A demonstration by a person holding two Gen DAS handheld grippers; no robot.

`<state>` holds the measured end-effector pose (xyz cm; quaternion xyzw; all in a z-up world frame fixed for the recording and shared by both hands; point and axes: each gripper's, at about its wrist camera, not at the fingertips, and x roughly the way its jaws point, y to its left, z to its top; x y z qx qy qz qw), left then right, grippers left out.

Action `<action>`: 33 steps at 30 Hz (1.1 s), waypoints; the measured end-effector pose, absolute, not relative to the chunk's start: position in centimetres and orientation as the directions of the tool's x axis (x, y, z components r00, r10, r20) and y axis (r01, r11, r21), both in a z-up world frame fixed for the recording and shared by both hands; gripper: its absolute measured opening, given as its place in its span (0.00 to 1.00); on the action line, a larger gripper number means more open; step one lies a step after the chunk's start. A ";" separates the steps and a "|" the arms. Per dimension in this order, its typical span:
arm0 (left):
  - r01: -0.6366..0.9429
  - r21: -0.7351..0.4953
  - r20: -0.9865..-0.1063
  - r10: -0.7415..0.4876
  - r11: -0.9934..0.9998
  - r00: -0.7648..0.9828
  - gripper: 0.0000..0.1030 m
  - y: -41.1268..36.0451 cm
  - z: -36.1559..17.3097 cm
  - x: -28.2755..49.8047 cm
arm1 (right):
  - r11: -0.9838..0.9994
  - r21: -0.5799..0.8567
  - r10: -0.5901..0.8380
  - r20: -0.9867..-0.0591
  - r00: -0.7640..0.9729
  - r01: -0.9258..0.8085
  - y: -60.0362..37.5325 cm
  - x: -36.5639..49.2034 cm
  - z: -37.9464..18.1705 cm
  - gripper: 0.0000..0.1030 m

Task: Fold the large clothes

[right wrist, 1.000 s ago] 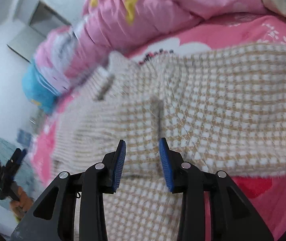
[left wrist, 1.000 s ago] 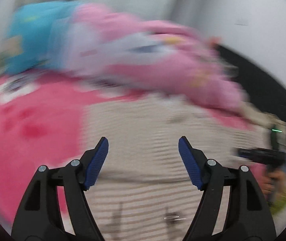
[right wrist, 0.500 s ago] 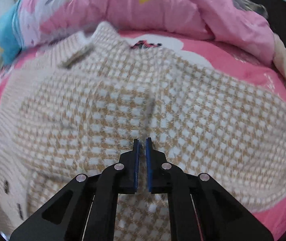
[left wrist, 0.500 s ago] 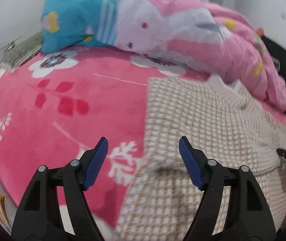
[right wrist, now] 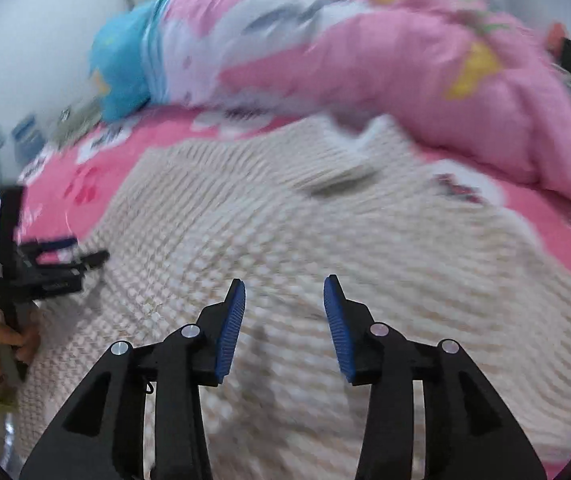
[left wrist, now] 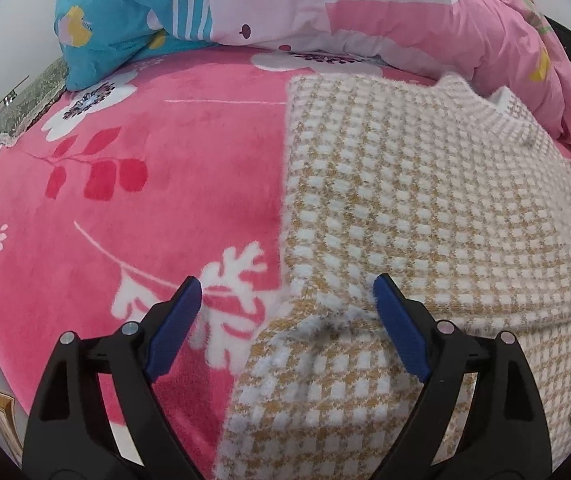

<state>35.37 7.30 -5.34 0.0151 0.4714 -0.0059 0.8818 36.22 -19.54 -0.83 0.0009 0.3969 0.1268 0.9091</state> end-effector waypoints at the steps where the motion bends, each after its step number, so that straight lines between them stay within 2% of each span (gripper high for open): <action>1: 0.024 0.028 -0.830 0.010 0.999 0.558 0.82 7.3 -5.3 35.4 | 0.969 0.087 0.214 -0.760 0.614 -0.229 -18.7 37.4 -2.8 0.40; 3: 0.013 0.042 -0.822 0.027 0.999 0.569 0.82 7.4 -4.9 35.3 | 0.971 0.036 0.171 -0.789 0.590 -0.234 -18.1 38.2 -4.8 0.42; 5: 0.004 0.043 -0.809 0.033 0.999 0.587 0.82 7.6 -3.8 34.6 | 0.975 0.047 0.169 -0.794 0.584 -0.218 -18.4 38.1 -3.7 0.42; 9: 0.003 0.063 -0.767 0.047 0.998 0.640 0.82 7.8 -0.5 32.8 | 0.967 0.051 0.207 -0.735 0.646 -0.251 -17.6 37.2 -0.1 0.42; 12: 0.018 0.085 -0.763 0.054 0.996 0.644 0.82 6.9 1.4 32.4 | 0.958 0.022 0.208 -0.744 0.635 -0.287 -16.0 38.7 -1.3 0.44; 13: 0.022 0.080 -0.766 0.047 0.997 0.641 0.82 6.6 1.8 32.4 | 0.960 -0.005 0.168 -0.789 0.591 -0.280 -15.6 40.1 -3.6 0.45; 15: 0.035 0.056 -0.773 0.021 0.998 0.635 0.82 5.7 2.5 32.4 | 0.957 -0.001 0.179 -0.787 0.590 -0.290 -15.6 39.9 -4.7 0.46; 20: 0.113 0.023 -0.771 -0.054 0.993 0.635 0.82 1.8 3.4 32.8 | 0.975 0.074 0.193 -0.750 0.632 -0.210 -19.3 35.3 -0.8 0.46; 22: 0.148 0.022 -0.770 -0.078 0.989 0.634 0.82 -0.3 3.1 33.0 | 0.986 0.031 0.133 -0.739 0.660 -0.164 -21.0 33.6 -0.5 0.46; 24: 0.194 0.006 -0.779 -0.117 0.981 0.616 0.83 -3.1 2.3 33.6 | 0.995 -0.002 0.061 -0.787 0.614 -0.101 -23.5 33.5 -2.7 0.47; 26: 0.236 -0.011 -0.791 -0.153 0.972 0.592 0.84 -5.3 1.2 34.0 | 0.991 0.053 0.114 -0.803 0.585 -0.121 -24.5 33.7 -4.7 0.48; 28: 0.275 -0.012 -0.813 -0.169 0.961 0.558 0.84 -7.7 -0.7 34.7 | 0.991 0.052 0.116 -0.802 0.586 -0.126 -24.5 33.3 -3.9 0.48; 31: 0.291 0.022 -0.833 -0.143 0.957 0.534 0.84 -9.9 -3.1 35.1 | 0.985 0.140 0.175 -0.791 0.586 -0.105 -27.2 31.4 -0.7 0.49; 32: 0.292 0.033 -0.841 -0.131 0.956 0.525 0.84 -10.2 -3.8 35.1 | 0.985 0.148 0.170 -0.783 0.598 -0.086 -28.3 30.7 0.1 0.51; 33: 0.293 0.038 -0.848 -0.124 0.955 0.515 0.84 -10.5 -4.3 35.1 | 0.985 0.164 0.165 -0.776 0.608 -0.057 -29.9 30.0 0.9 0.57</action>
